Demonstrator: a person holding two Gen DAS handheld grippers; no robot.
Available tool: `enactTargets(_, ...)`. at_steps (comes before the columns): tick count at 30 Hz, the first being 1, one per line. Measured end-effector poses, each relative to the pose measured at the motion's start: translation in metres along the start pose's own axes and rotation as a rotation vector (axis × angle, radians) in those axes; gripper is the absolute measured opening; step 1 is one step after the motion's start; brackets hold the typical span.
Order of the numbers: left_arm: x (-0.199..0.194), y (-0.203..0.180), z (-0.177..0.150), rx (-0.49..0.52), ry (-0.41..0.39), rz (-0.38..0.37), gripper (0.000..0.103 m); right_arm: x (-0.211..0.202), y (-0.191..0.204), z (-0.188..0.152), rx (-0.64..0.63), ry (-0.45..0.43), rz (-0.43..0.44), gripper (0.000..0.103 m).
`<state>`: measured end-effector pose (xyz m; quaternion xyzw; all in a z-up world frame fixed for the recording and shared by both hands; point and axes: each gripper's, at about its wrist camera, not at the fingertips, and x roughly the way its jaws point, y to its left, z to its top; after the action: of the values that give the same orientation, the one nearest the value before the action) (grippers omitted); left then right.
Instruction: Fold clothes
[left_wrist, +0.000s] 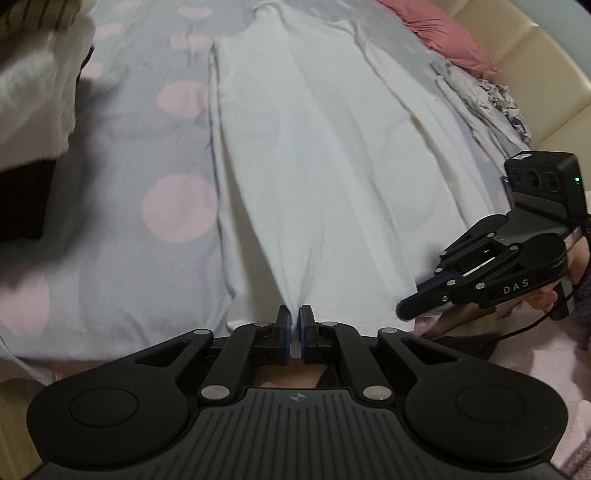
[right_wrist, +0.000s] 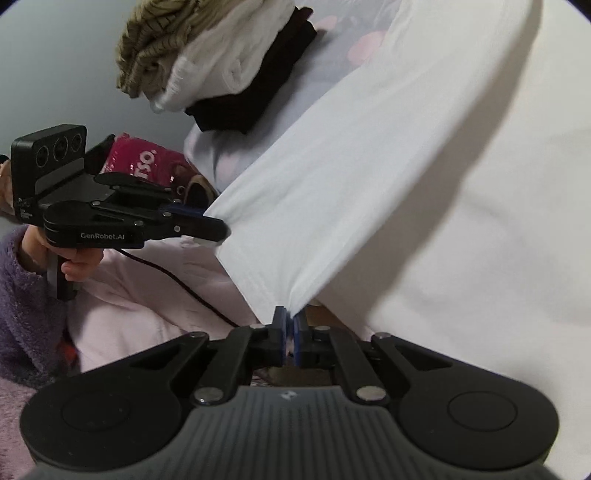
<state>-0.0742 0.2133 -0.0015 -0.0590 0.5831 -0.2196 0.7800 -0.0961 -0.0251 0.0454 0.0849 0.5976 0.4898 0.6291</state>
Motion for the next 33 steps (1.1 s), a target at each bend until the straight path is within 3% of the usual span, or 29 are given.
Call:
enactTargets(2,0.012,0.005,-0.001,-0.021,0.031,0.006,0.003,0.004,-0.002,-0.001,-0.006,0.013,-0.027,0.004)
enactTargets(5,0.029,0.010,-0.001,-0.033,0.066,0.089,0.003,0.012,-0.011,-0.004,-0.007,0.030,-0.080,0.005)
enactTargets(7,0.033,0.015,0.000,-0.050,0.080,0.105,0.005,0.013,-0.015,-0.005,-0.014,0.044,-0.121,0.008)
enactTargets(9,0.032,0.017,0.002,-0.065,0.083,0.104,0.018,0.011,-0.019,-0.005,-0.020,0.047,-0.154,0.009)
enactTargets(12,0.020,0.014,0.010,-0.035,0.038,0.110,0.030,-0.004,-0.024,-0.002,-0.025,0.017,-0.182,0.011)
enactTargets(17,0.012,0.003,0.045,0.021,-0.065,0.135,0.030,-0.032,-0.035,0.017,-0.029,-0.057,-0.267,0.014)
enactTargets(24,0.029,0.001,0.120,0.038,-0.249,0.181,0.032,-0.063,-0.064,0.047,0.016,-0.118,-0.356,0.015)
enactTargets(29,0.054,0.013,0.179,0.013,-0.324,0.231,0.036,-0.081,-0.088,0.068,0.017,-0.128,-0.400,0.027)
enactTargets(33,0.075,0.037,0.220,-0.034,-0.354,0.245,0.036,-0.092,-0.107,0.090,0.020,-0.155,-0.415,0.027)
